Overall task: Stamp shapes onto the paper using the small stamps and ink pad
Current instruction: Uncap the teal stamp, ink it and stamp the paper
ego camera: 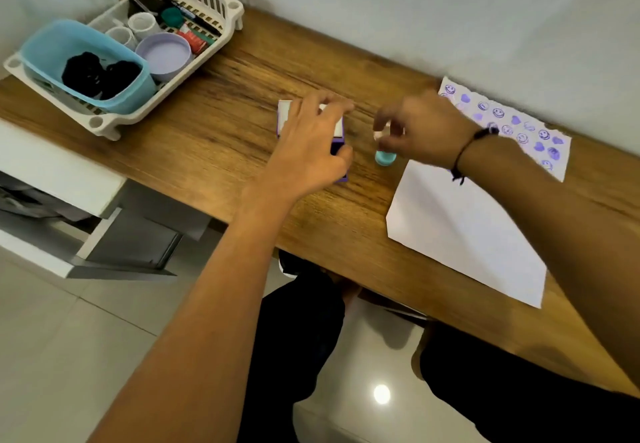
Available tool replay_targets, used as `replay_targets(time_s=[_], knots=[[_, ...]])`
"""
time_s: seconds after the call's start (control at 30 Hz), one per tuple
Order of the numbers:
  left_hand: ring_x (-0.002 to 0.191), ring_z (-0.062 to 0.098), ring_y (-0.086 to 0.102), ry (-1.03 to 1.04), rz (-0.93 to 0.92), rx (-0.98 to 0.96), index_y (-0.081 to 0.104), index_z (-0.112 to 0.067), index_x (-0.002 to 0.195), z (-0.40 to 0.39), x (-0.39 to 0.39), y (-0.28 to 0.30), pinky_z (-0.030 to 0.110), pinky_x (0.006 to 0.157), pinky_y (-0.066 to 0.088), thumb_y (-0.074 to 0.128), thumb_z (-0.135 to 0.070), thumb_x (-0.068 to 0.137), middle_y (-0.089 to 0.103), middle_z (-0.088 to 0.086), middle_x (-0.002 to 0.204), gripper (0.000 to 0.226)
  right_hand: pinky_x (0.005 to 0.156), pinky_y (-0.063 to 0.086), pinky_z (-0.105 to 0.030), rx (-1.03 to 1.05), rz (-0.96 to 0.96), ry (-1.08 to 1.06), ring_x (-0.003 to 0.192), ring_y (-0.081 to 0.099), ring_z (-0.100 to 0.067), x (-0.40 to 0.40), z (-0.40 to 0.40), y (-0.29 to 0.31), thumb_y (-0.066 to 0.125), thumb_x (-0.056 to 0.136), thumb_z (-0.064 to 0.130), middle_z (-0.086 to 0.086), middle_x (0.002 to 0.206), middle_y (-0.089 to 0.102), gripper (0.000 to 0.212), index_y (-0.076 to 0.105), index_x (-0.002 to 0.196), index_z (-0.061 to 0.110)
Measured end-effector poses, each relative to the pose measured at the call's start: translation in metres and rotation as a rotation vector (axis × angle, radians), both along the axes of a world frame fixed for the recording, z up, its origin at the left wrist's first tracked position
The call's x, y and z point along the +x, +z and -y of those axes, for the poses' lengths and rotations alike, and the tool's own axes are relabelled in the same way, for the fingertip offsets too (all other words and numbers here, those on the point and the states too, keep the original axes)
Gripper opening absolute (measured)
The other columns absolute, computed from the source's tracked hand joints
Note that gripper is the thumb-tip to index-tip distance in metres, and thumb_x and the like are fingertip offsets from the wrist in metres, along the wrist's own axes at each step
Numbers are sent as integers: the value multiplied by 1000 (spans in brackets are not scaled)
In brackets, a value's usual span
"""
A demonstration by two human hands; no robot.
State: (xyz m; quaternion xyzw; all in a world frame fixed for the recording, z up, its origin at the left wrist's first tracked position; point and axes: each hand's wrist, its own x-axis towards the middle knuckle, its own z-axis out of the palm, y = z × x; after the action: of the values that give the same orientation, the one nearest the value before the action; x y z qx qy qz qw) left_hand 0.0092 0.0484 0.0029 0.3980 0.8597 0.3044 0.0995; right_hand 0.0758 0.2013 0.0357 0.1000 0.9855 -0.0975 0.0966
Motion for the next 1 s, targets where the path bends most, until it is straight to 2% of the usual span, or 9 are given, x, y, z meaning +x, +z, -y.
replay_targets(time_s=[0.17,0.27,0.33,0.4,0.47,0.6,0.67,0.73,1.0], knots=[[122,20,38,34,15,66,52,-13,126,-12,10,-4,11,88,25,54,-4,80,44,10,130,47,70,37,-29,72,-57,-37,102,57,-38,23,6,-35,49,93,12,-23,117,57,27,55,118,4],[99,12,51,125,146,115,56,-13,121,-18,12,-4,8,73,37,51,2,82,49,8,125,42,72,39,-30,19,-131,-85,101,58,-37,27,7,-42,48,92,9,-22,115,60,26,57,115,3],[90,11,54,169,321,150,58,-13,118,-23,15,-3,11,72,45,51,1,85,56,7,120,37,73,37,-27,-60,-208,-140,98,59,-34,28,5,-35,52,90,12,-21,110,64,24,61,111,4],[93,17,60,213,561,203,59,-12,116,-26,21,-1,25,80,53,52,-3,88,62,9,113,31,75,44,-29,-179,-303,-192,92,61,-31,30,5,-24,59,87,13,-19,105,68,23,65,107,4],[89,17,63,262,788,280,61,-9,114,-29,26,2,27,76,55,51,-4,90,65,11,109,26,74,52,-36,-338,-363,-252,80,62,-26,32,7,-13,62,86,12,-17,100,69,21,67,105,5],[75,14,65,330,1135,469,62,0,111,-28,28,9,23,73,57,53,-2,89,66,9,95,24,54,48,-8,-505,-378,-343,55,58,-3,38,9,-2,61,88,11,-6,89,64,17,66,104,7],[73,14,65,332,1246,546,61,4,110,-27,29,11,20,70,57,54,-1,88,66,9,91,24,51,47,-4,-541,-384,-372,49,58,4,40,9,0,60,89,11,-3,84,62,17,66,104,8],[70,14,65,341,1306,597,61,5,105,-26,29,12,18,68,56,56,-1,87,66,10,87,20,51,47,-2,-564,-395,-377,46,57,11,40,9,1,60,89,12,-3,83,62,18,66,105,7],[60,16,60,436,1417,698,60,5,81,-15,20,13,14,54,54,55,1,86,60,17,77,9,52,47,-1,-613,-473,-416,45,58,11,36,2,10,58,87,0,-4,88,62,19,66,104,4]])
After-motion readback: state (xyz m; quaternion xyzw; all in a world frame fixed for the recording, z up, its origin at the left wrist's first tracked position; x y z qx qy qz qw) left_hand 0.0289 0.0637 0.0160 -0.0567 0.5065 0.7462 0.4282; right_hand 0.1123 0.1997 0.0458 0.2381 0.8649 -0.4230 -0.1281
